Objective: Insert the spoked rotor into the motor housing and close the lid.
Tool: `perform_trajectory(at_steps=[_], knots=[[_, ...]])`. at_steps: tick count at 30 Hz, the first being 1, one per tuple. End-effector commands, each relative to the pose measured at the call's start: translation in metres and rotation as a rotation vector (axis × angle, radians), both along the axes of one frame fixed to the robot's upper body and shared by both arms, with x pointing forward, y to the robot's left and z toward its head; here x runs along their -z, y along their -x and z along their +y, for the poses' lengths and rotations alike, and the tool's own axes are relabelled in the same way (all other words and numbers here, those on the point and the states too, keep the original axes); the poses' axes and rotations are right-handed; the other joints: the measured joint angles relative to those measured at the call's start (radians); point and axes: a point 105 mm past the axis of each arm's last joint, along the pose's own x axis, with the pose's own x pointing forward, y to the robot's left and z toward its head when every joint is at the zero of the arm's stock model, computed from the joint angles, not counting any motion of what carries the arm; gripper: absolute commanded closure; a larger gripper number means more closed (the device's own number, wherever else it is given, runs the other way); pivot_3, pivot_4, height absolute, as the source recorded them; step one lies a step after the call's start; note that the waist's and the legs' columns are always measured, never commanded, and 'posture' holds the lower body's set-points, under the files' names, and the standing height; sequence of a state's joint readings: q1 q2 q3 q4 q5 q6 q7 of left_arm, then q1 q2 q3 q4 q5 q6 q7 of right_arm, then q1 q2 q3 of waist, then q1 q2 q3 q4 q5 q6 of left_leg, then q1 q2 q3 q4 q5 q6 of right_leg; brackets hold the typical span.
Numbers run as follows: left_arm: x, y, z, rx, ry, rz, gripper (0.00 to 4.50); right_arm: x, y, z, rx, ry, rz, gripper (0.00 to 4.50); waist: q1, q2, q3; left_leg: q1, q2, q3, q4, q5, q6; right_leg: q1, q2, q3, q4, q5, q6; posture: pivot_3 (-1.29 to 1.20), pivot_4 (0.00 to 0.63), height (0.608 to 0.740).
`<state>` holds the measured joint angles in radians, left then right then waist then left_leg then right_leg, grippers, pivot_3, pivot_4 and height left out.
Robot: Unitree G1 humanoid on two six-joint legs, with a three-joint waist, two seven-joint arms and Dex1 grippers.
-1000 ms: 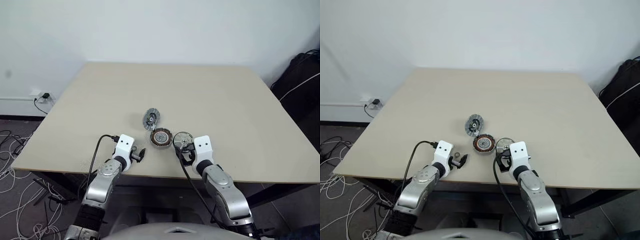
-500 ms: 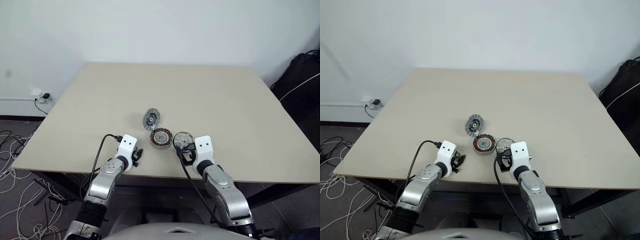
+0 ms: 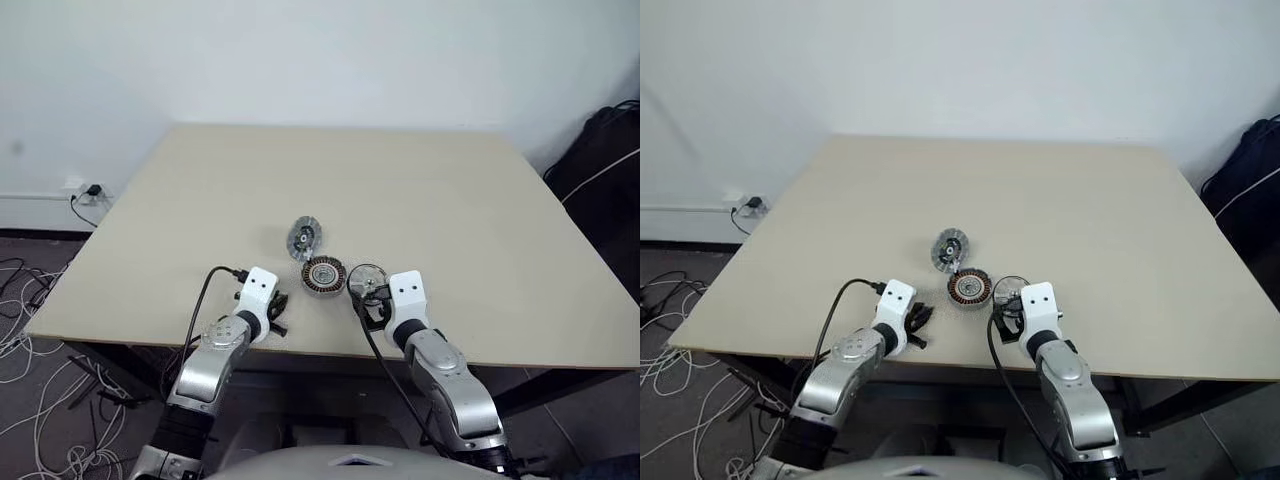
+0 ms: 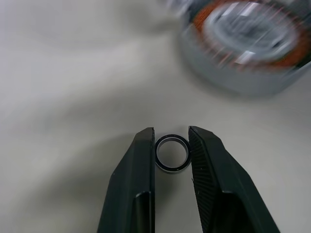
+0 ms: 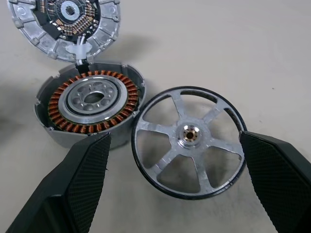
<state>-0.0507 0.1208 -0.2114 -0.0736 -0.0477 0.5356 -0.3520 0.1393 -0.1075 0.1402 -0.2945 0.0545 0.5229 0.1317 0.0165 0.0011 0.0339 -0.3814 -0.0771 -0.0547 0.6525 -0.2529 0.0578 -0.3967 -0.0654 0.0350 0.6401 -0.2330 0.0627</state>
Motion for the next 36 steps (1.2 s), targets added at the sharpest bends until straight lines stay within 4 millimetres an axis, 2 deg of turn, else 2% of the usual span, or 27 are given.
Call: perform_trajectory(at_steps=[1,5,10,18,24,34,36], knots=[[-0.041,-0.006,-0.025,0.11,0.084,-0.122,3.83,-0.014,-0.007,0.001,0.001,-0.012,-0.064,0.0,-0.001,0.0,0.0,0.0,0.0,0.0,0.0,0.0,0.0,0.0,0.0,0.0,0.0,0.0,0.0,0.0,0.0,0.74],[-0.055,-0.011,-0.039,0.165,0.108,-0.164,3.83,-0.014,-0.007,0.001,0.002,-0.014,-0.065,0.0,-0.003,0.0,0.0,0.0,0.0,0.0,0.0,0.0,0.0,-0.001,0.001,0.0,0.0,0.0,0.0,0.0,0.0,0.74],[-0.055,-0.028,-0.047,0.156,0.076,-0.184,3.83,-0.015,-0.008,0.0,0.006,-0.015,-0.069,0.0,-0.001,0.0,0.0,0.0,0.0,0.0,0.0,0.0,0.0,0.0,0.002,-0.002,0.0,0.0,0.0,0.0,0.0,0.74],[-0.038,-0.048,-0.063,0.172,0.016,-0.165,3.83,-0.016,-0.007,-0.002,0.018,-0.015,-0.08,0.0,0.001,0.0,0.0,0.0,0.0,0.0,0.0,0.0,0.0,0.0,0.003,-0.002,0.0,0.003,0.005,0.0,0.0,0.74],[-0.022,-0.055,-0.065,0.155,-0.032,-0.133,3.83,-0.016,-0.005,-0.004,0.034,-0.014,-0.082,0.0,0.002,0.0,0.0,0.0,0.0,-0.001,0.0,0.0,-0.001,0.0,0.002,-0.002,0.0,0.003,0.005,0.0,0.0,0.74],[-0.012,-0.057,-0.064,0.134,-0.025,-0.093,3.83,-0.017,-0.005,-0.006,0.046,-0.013,-0.083,0.0,0.002,0.0,0.0,0.0,0.0,-0.001,0.0,0.0,-0.001,0.0,0.002,-0.002,0.0,0.003,0.006,0.0,0.0,0.74],[-0.012,-0.056,-0.064,0.133,-0.018,-0.089,3.12,-0.017,-0.005,-0.006,0.046,-0.013,-0.083,0.0,0.002,0.0,0.0,0.0,0.0,-0.001,0.0,0.0,-0.001,0.0,0.002,-0.002,0.0,0.004,0.006,0.0,0.0,0.74]])
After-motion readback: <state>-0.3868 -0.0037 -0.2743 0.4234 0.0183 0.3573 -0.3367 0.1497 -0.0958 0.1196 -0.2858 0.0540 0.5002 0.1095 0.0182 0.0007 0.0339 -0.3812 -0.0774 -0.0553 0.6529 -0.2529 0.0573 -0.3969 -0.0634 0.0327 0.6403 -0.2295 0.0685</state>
